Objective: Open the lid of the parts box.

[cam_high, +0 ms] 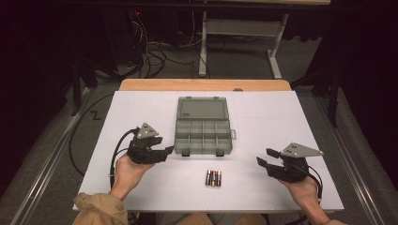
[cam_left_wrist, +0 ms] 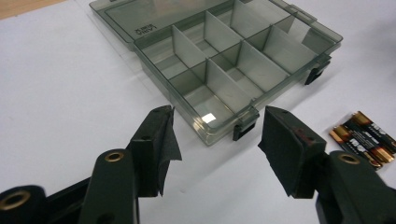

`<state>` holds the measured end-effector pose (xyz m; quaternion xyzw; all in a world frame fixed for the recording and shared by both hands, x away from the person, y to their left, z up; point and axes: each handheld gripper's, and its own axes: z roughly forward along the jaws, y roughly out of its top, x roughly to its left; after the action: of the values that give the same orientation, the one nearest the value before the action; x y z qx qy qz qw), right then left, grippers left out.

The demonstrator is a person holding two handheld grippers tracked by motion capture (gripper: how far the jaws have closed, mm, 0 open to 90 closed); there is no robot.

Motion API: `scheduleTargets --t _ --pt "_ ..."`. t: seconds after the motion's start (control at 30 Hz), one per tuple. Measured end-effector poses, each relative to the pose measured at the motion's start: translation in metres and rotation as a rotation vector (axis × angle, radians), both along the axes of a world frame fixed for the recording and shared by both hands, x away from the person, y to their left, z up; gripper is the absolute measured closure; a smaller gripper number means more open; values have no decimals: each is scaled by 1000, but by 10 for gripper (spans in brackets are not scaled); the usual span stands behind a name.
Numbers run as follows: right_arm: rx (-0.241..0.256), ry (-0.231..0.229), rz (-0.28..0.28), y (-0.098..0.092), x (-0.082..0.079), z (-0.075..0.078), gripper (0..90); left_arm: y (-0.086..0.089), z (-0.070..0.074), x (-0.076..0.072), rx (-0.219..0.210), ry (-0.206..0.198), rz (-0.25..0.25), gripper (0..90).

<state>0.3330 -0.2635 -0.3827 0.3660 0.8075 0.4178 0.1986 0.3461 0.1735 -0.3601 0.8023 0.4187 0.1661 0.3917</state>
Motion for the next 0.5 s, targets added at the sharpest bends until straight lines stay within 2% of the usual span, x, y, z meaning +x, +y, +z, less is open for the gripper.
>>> scheduleTargets --t 0.2,0.4,0.5 --pt "3 -48 2 -7 -12 -7 489 -5 -1 -8 -7 -6 -21 435" --pt "14 -51 -15 -12 -13 -17 478 -13 -3 -13 -19 -5 -50 431" --pt "15 -53 -21 -14 -13 -20 476 -18 -5 -14 -1 -4 -56 427"
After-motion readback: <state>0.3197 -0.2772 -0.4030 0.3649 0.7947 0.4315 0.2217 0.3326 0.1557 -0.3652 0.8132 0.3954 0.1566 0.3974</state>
